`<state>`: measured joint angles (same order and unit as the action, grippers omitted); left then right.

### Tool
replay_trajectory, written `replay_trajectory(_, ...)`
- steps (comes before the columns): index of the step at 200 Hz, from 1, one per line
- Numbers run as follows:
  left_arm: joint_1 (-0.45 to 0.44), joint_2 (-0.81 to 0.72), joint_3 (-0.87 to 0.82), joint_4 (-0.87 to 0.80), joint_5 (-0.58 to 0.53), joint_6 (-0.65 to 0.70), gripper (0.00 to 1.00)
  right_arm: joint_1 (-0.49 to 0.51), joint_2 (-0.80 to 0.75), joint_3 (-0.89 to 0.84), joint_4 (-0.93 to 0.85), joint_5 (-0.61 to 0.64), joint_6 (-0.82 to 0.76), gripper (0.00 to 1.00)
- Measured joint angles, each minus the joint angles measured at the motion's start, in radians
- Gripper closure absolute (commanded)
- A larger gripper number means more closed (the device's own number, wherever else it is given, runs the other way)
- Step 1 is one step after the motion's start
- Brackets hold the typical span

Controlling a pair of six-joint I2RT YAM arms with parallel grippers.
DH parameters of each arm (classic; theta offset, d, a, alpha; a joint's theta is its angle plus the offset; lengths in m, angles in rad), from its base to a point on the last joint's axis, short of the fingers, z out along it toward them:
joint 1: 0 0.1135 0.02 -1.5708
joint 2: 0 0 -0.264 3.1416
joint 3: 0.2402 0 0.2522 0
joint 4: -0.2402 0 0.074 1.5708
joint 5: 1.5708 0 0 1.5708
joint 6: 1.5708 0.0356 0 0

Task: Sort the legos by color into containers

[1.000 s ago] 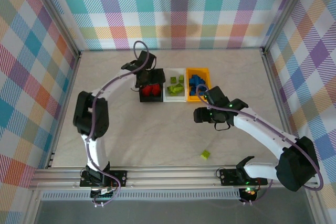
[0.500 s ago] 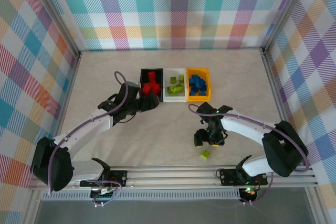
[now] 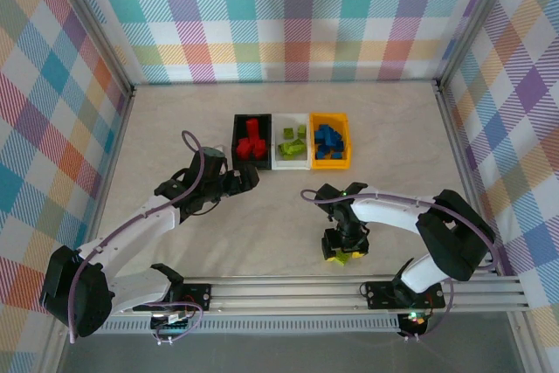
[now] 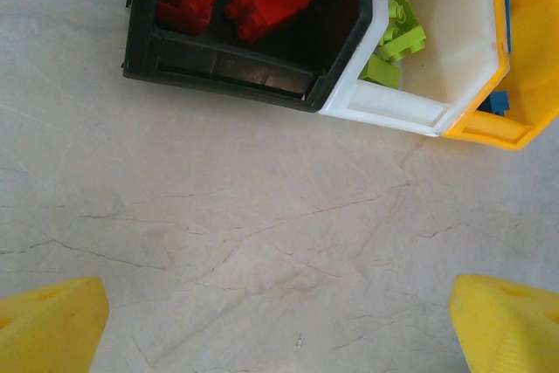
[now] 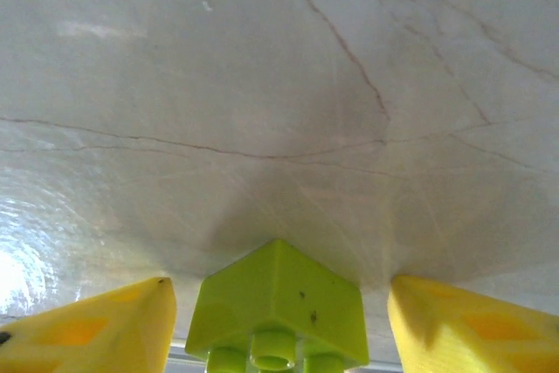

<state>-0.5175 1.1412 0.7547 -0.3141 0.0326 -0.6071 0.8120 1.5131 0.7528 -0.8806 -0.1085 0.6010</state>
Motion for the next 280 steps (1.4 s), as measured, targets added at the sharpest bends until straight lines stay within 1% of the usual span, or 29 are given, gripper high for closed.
replay_trajectory(35,0.001,0.0,0.0,-0.001,-0.011,0.0,0.0,0.0,0.0,-0.001,-0.01,0.021,0.008,0.55)
replay_trajectory(75,0.003,0.0,-0.008,-0.008,-0.027,0.0,0.0,0.008,-0.023,0.002,0.003,-0.006,0.012,0.64)
replay_trajectory(102,0.011,-0.019,-0.021,-0.032,-0.043,0.0,0.0,0.012,-0.06,0.072,-0.004,-0.006,0.005,0.65)
replay_trajectory(118,0.019,-0.046,-0.036,-0.039,-0.055,0.0,0.0,-0.002,-0.067,0.169,0.011,0.0,-0.011,0.65)
replay_trajectory(139,0.026,-0.092,-0.059,-0.05,-0.07,-0.005,0.0,-0.036,-0.044,0.311,0.078,0.026,-0.036,0.65)
replay_trajectory(155,0.029,-0.129,-0.076,-0.053,-0.079,-0.007,0.0,-0.073,0.035,0.442,0.152,0.053,-0.055,0.64)
replay_trajectory(175,0.029,-0.162,-0.079,-0.062,-0.094,-0.007,0.0,-0.116,0.18,0.609,0.248,0.119,-0.09,0.62)
replay_trajectory(189,0.029,-0.184,-0.079,-0.074,-0.11,-0.008,0.0,-0.14,0.28,0.718,0.283,0.162,-0.117,0.61)
replay_trajectory(217,0.029,-0.231,-0.084,-0.077,-0.157,-0.01,0.0,-0.185,0.495,0.967,0.299,0.214,-0.147,0.59)
replay_trajectory(244,0.036,-0.267,-0.112,-0.069,-0.198,-0.005,0.0,-0.218,0.642,1.149,0.273,0.248,-0.155,0.57)
replay_trajectory(256,0.047,-0.266,-0.117,-0.066,-0.211,-0.004,0.0,-0.228,0.693,1.219,0.257,0.261,-0.158,0.51)
replay_trajectory(268,0.069,-0.26,-0.119,-0.065,-0.218,-0.006,0.0,-0.238,0.73,1.27,0.243,0.269,-0.165,0.39)
replay_trajectory(280,0.107,-0.246,-0.119,-0.051,-0.215,-0.009,0.0,-0.249,0.748,1.299,0.235,0.27,-0.172,0.31)
